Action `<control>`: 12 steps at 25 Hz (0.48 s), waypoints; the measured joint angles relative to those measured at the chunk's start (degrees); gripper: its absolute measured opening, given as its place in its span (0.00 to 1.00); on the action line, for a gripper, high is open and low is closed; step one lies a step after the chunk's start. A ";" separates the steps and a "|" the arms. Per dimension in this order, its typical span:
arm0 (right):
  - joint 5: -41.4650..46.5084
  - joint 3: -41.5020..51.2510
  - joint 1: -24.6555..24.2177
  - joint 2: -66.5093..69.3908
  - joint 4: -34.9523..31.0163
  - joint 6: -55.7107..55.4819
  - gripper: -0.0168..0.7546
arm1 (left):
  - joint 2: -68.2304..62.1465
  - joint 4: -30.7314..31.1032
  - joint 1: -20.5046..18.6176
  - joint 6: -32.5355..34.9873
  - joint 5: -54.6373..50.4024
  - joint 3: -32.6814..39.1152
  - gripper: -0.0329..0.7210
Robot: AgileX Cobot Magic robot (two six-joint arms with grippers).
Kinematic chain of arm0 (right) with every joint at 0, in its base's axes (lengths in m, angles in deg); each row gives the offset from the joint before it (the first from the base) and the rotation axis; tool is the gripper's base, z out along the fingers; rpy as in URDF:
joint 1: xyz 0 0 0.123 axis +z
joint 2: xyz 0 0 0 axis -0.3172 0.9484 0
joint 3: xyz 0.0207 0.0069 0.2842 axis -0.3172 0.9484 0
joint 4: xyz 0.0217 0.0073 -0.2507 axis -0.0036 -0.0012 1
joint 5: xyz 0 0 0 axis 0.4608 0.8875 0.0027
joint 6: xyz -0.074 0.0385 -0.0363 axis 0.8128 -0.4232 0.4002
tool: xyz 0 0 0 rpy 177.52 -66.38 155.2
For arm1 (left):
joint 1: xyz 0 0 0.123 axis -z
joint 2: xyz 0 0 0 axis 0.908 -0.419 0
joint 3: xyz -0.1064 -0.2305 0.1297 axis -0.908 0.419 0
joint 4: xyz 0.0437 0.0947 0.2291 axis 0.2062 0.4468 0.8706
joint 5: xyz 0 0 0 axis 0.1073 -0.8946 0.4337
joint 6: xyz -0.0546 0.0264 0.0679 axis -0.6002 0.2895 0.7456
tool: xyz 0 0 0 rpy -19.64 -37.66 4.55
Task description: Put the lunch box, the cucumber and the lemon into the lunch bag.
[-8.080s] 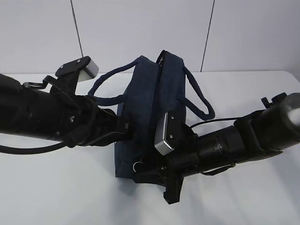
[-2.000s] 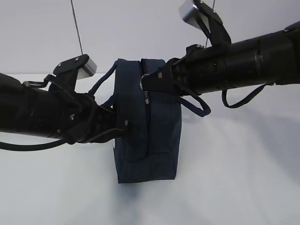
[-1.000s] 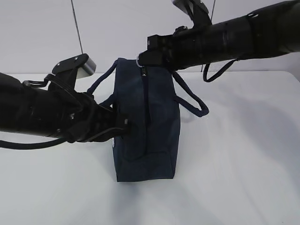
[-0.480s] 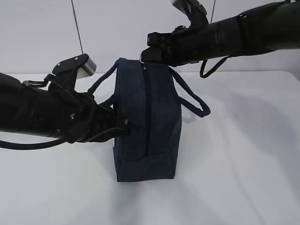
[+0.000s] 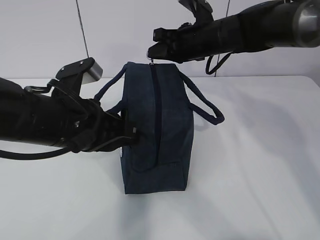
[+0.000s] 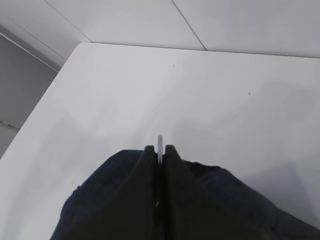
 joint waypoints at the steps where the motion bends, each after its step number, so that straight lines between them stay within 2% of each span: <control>1: 0.10 -1.13 0.00 0.76 0.27 -0.42 0.00 | 0.00 0.00 0.00 0.00 0.00 0.00 0.05; 12: 1.46 -11.16 -0.72 8.37 5.32 -5.75 0.00 | 0.00 0.00 0.00 0.00 0.42 0.00 0.05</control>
